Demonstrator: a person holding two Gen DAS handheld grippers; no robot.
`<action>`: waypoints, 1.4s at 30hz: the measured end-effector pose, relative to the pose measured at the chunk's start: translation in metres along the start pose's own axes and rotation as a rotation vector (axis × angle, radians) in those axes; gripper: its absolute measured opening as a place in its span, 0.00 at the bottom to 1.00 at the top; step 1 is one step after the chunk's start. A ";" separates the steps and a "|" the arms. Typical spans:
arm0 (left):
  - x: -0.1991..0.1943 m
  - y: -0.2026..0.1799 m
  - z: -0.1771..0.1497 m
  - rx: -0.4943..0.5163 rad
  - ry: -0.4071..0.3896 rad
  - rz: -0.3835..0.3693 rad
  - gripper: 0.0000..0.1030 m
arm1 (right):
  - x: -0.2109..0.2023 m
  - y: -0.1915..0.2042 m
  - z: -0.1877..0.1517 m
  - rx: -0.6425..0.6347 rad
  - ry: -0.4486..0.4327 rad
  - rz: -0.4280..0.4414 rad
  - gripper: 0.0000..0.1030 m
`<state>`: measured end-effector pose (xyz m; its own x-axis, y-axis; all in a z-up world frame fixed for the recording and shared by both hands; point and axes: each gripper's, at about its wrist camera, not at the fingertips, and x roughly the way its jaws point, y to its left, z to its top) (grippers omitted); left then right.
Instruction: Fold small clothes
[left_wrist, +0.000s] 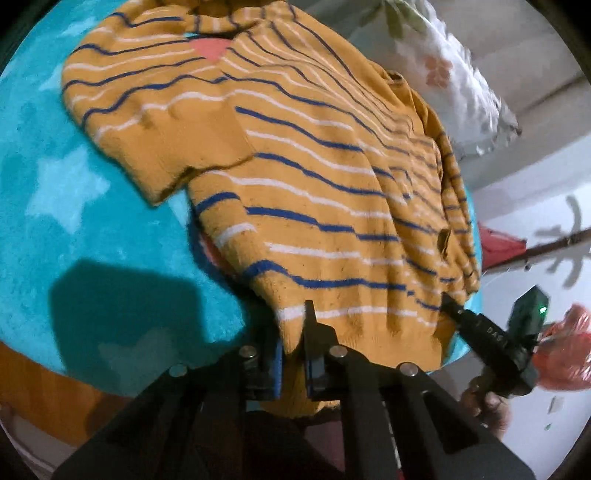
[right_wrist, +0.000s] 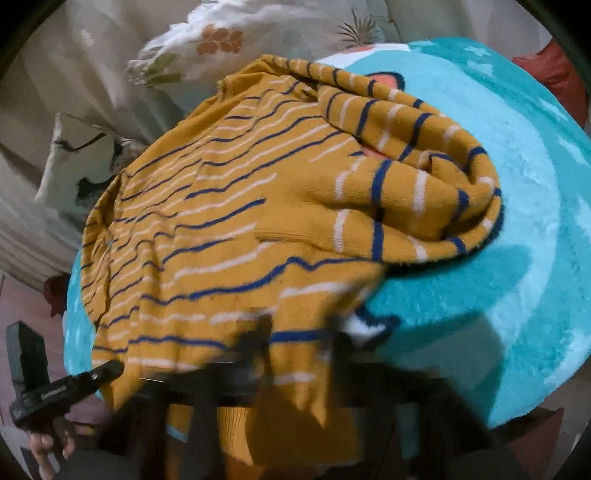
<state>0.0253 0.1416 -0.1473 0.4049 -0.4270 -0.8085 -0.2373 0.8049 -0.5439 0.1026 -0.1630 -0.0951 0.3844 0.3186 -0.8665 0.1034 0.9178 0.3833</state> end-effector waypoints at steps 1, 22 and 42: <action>-0.007 0.000 0.000 0.005 -0.012 0.001 0.07 | 0.001 -0.002 0.002 0.031 0.006 0.023 0.13; -0.111 0.042 -0.057 0.063 -0.194 0.201 0.40 | -0.079 0.031 -0.044 -0.151 -0.063 -0.191 0.59; -0.104 -0.026 -0.007 0.007 -0.235 0.276 0.49 | -0.161 -0.119 0.110 -0.009 -0.299 -0.234 0.04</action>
<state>-0.0173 0.1622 -0.0506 0.5181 -0.0876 -0.8508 -0.3604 0.8797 -0.3101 0.1298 -0.3500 0.0336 0.6020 0.0185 -0.7982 0.2122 0.9601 0.1823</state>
